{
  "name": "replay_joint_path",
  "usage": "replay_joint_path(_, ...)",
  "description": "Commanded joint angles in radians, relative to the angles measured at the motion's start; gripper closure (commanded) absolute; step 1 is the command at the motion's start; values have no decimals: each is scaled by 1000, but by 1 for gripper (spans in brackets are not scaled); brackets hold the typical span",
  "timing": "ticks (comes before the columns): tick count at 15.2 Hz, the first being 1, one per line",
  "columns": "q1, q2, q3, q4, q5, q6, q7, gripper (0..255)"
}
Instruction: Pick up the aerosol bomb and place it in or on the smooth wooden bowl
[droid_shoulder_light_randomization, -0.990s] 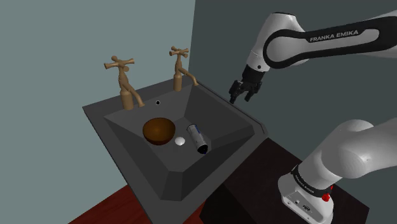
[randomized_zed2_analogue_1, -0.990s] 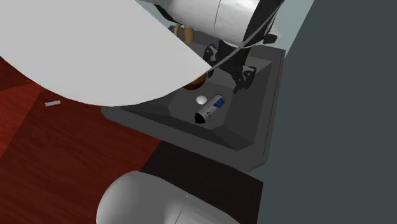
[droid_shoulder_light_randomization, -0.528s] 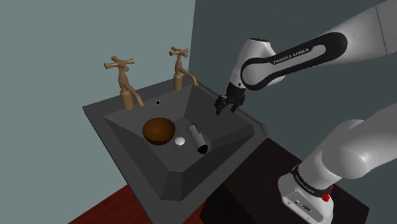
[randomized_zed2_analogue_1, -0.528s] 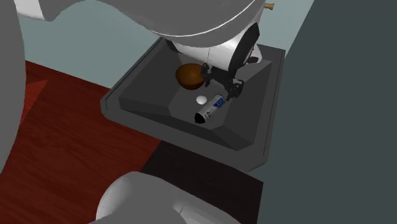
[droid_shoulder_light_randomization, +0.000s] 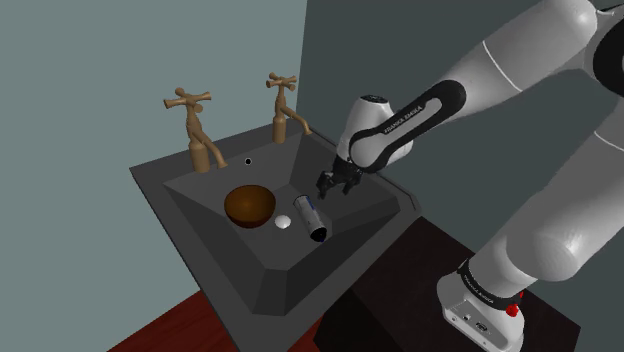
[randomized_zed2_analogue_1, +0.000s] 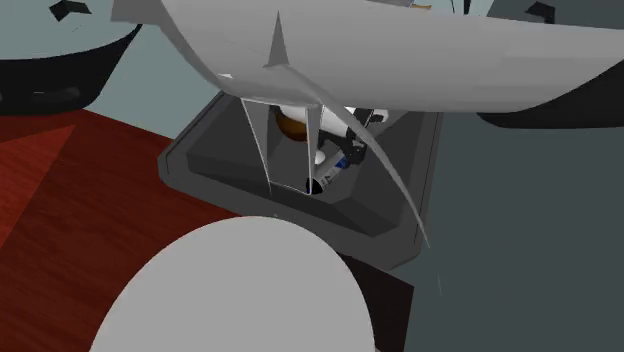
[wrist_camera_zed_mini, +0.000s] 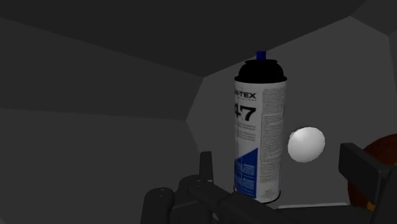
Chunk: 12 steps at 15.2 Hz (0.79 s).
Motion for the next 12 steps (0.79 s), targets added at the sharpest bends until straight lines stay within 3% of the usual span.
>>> replay_joint_path(1, 5, 92, -2, 31, -23, 62, 27, 0)
replay_joint_path(8, 74, 397, -52, 188, -97, 214, 123, 0)
replay_joint_path(12, 89, 469, -63, 222, -103, 253, 130, 0)
